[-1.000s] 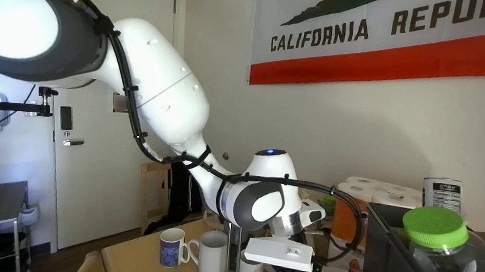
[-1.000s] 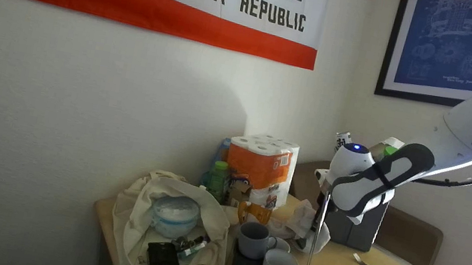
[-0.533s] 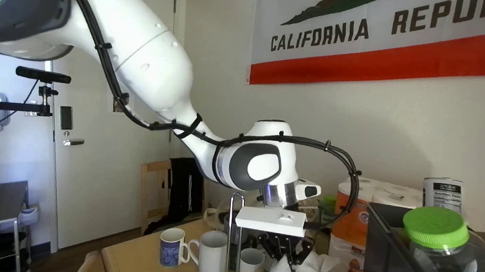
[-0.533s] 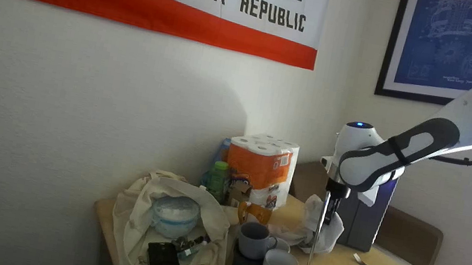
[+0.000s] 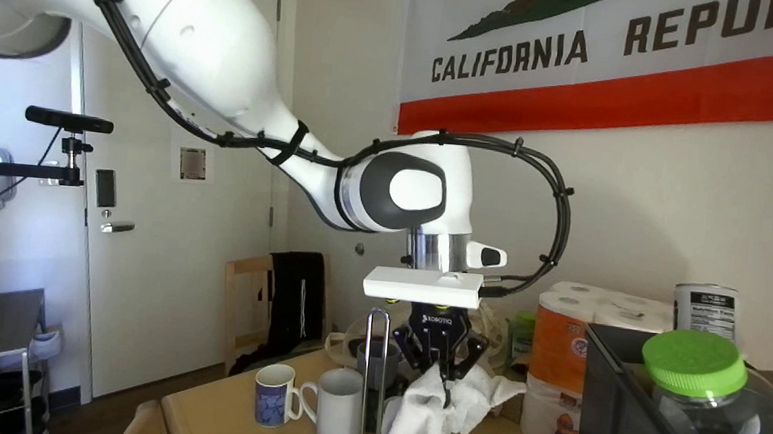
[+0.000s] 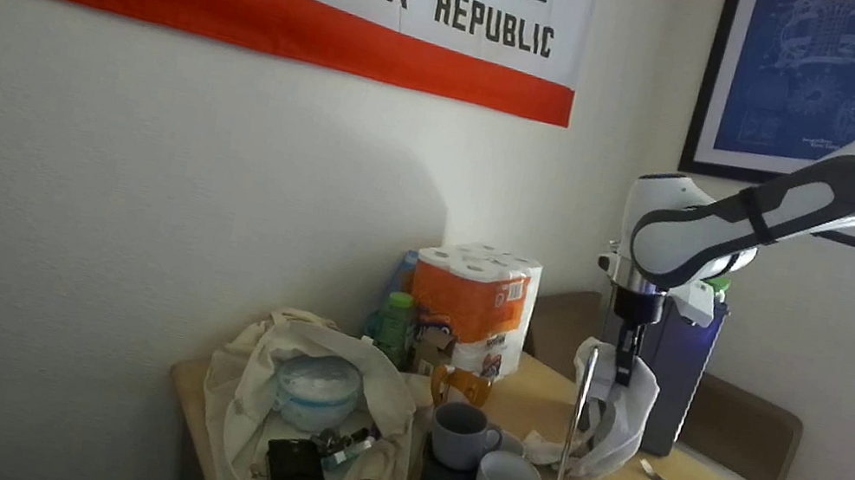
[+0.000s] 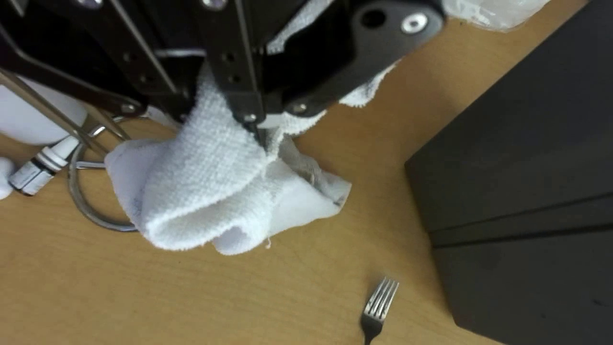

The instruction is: Use the towel to wipe the inside of the light gray mug

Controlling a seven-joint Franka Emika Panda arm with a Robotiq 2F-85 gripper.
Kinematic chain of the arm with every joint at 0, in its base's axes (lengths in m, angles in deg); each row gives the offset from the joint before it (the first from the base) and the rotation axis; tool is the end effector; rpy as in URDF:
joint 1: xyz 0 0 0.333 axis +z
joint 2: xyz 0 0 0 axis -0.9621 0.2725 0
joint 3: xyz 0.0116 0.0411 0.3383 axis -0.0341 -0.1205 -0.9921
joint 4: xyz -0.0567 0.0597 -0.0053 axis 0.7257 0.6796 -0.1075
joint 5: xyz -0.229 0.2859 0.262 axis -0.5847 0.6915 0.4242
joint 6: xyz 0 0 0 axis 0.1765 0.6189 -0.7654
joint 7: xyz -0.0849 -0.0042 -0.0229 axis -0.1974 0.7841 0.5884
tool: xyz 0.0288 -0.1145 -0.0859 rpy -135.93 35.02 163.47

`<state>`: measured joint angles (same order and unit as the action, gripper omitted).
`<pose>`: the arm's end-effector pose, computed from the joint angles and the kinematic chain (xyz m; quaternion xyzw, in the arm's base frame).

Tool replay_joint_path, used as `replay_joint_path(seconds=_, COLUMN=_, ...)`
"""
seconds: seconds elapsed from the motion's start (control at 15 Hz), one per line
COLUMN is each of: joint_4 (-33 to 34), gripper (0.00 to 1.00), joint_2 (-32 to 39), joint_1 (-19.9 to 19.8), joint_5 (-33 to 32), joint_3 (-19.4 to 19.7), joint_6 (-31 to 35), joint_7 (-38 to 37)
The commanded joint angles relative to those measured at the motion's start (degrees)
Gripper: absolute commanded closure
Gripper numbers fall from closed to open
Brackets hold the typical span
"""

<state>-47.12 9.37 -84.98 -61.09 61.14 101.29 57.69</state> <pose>0.6602 -0.1610 0.3093 0.9742 0.2115 -0.0175 0.0764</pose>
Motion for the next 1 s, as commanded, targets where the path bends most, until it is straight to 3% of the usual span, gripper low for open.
replay_joint_path(seconds=0.0, joint_4=2.8, gripper=0.97, joint_2=-2.3, joint_1=-0.1, joint_5=4.3, joint_3=-0.9, joint_6=-8.3, joint_7=7.4)
replay_joint_path(seconds=0.53, joint_4=11.1, gripper=0.97, joint_2=-2.0, joint_1=1.0, joint_5=7.9, joint_3=-1.0, joint_6=-26.0, joint_7=18.2)
replay_joint_path(seconds=0.93, joint_4=13.3, gripper=0.97, joint_2=-2.9, joint_1=2.2, joint_5=11.7, joint_3=-2.1, joint_6=-28.0, joint_7=22.8)
